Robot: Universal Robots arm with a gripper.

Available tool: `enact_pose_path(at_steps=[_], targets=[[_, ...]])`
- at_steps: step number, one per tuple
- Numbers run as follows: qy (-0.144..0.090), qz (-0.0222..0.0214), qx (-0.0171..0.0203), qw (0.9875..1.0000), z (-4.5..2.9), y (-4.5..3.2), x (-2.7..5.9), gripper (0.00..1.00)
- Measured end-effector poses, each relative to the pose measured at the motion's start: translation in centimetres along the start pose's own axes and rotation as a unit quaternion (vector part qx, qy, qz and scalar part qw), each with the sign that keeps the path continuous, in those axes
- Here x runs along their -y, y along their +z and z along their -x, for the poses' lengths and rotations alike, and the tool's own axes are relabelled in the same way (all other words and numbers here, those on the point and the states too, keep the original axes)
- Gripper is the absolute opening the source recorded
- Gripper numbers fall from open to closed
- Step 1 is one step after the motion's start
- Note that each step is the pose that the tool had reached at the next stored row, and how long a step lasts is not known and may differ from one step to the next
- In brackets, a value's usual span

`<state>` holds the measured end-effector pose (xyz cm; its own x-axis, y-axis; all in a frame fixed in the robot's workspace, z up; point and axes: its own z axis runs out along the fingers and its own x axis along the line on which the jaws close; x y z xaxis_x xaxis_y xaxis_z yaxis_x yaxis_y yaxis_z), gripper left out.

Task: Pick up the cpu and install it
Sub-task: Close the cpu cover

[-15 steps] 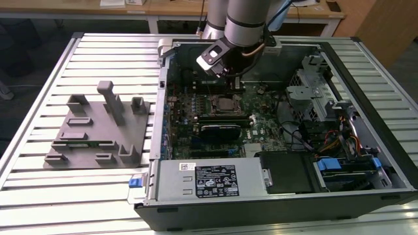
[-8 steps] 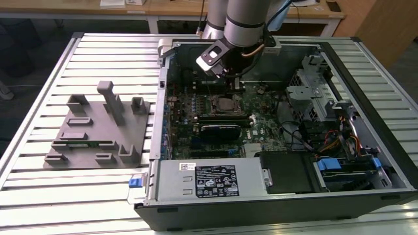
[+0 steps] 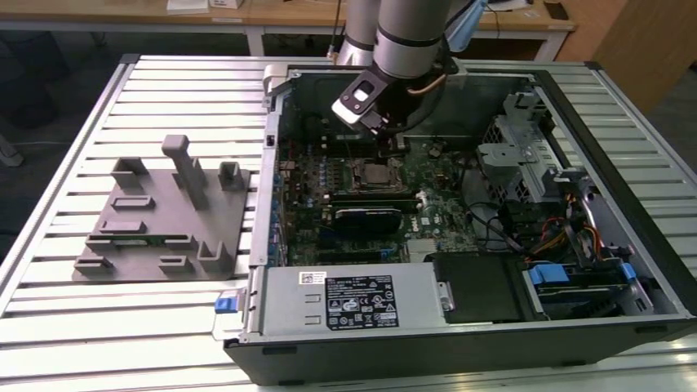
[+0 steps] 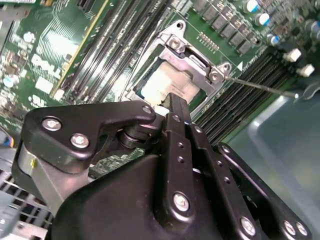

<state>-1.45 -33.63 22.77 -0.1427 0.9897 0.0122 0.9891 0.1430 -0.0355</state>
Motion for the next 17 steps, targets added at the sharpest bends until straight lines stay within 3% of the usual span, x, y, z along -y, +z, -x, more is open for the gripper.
enact_pose_path(at_steps=[5, 9, 13, 17], targets=[[-0.046, -0.0006, 0.0016, 0.999, 0.0, 0.02, 0.0, 0.11], [-0.082, -0.001, 0.0029, 0.9967, 0.0, 0.04, 0.0, 0.11], [-0.118, -0.0014, 0.0042, 0.993, 0.0, 0.06, 0.0, 0.11], [-0.154, -0.0019, 0.0054, 0.9881, 0.0, 0.07, 0.0, 0.11]])
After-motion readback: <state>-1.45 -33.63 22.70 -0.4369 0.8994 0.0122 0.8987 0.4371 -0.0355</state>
